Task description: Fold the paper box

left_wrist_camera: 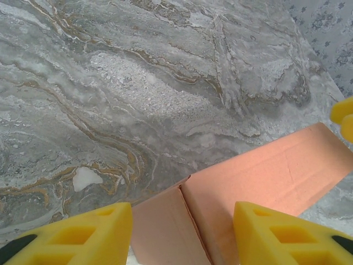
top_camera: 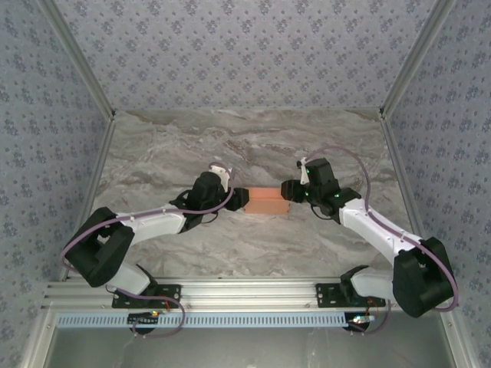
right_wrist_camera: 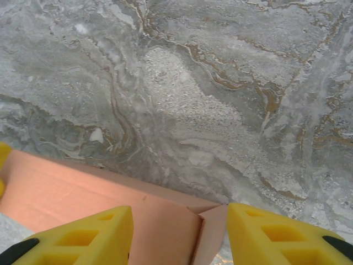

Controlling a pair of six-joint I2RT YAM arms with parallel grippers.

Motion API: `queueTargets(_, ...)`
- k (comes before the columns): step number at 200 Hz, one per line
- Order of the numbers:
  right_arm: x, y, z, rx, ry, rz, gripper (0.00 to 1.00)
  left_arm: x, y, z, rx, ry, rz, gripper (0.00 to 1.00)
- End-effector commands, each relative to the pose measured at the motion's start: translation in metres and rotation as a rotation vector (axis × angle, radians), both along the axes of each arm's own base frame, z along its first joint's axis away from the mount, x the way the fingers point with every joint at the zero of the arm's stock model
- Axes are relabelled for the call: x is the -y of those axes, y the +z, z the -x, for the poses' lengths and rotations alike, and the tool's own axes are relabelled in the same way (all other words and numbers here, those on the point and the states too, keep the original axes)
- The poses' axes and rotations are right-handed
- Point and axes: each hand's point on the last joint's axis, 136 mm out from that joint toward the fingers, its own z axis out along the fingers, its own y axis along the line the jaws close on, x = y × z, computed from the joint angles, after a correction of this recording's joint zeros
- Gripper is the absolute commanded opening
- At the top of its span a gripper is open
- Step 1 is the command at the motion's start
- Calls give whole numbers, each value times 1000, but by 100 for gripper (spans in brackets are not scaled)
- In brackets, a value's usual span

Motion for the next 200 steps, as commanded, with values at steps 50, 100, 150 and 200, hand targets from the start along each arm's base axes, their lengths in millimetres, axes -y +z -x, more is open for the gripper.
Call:
queueTargets(50, 6, -6, 16, -88, 38, -83, 53, -7, -26, 8, -55, -5, -61, 50)
queueTargets(100, 3, -22, 18, -165, 59, -206, 48, -7, -26, 10, -56, -8, -61, 50)
queueTargets(150, 5, -39, 26, -218, 52, -238, 42, -8, -30, 12, -64, -8, -71, 50)
queueTargets(200, 12, -60, 37, -269, 24, -255, 33, -13, -42, 16, -93, 3, -82, 49)
